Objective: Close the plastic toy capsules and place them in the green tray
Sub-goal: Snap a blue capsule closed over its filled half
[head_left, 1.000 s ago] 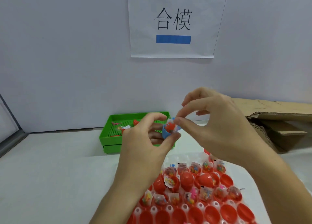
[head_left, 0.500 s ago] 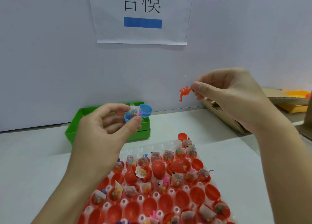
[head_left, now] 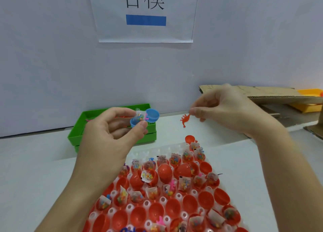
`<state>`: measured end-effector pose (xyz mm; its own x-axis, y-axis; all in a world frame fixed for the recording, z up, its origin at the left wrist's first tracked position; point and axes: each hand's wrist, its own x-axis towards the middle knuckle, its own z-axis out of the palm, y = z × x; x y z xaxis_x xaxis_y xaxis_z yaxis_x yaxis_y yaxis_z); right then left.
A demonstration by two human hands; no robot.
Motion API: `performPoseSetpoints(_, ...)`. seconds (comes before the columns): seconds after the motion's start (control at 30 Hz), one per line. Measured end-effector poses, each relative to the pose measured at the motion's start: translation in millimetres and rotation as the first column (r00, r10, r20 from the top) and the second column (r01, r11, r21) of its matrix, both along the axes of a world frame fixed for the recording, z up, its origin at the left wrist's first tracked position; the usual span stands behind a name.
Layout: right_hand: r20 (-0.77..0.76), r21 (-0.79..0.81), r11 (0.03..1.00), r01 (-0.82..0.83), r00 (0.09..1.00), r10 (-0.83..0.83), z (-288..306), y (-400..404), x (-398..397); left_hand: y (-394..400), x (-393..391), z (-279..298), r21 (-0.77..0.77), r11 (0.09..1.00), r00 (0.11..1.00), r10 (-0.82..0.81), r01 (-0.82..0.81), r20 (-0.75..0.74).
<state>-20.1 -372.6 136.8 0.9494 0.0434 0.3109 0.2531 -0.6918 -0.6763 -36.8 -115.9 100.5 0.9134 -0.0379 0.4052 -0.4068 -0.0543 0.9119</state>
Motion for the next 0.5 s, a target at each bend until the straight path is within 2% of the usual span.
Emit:
performPoseSetpoints(0.1, -0.145, -0.161, 0.987, 0.012, 0.989, -0.036, -12.4, 0.8, 5.8, 0.4, -0.1, 0.5, 0.005, 1.0, 1.0, 0.005, -0.005, 0.0)
performPoseSetpoints(0.2, -0.258, -0.233, 0.972, -0.019, 0.965, -0.043, -25.8, 3.1, 12.0, 0.2, 0.5, 0.5, 0.003, 1.0, 1.0, 0.008, -0.008, -0.002)
performPoseSetpoints(0.5, -0.407, -0.382, 0.921, -0.073, 0.909, -0.096, -52.3, 12.5, 20.0, 0.2, -0.6, 2.5, 0.014, 1.0, 1.0, 0.017, -0.017, -0.005)
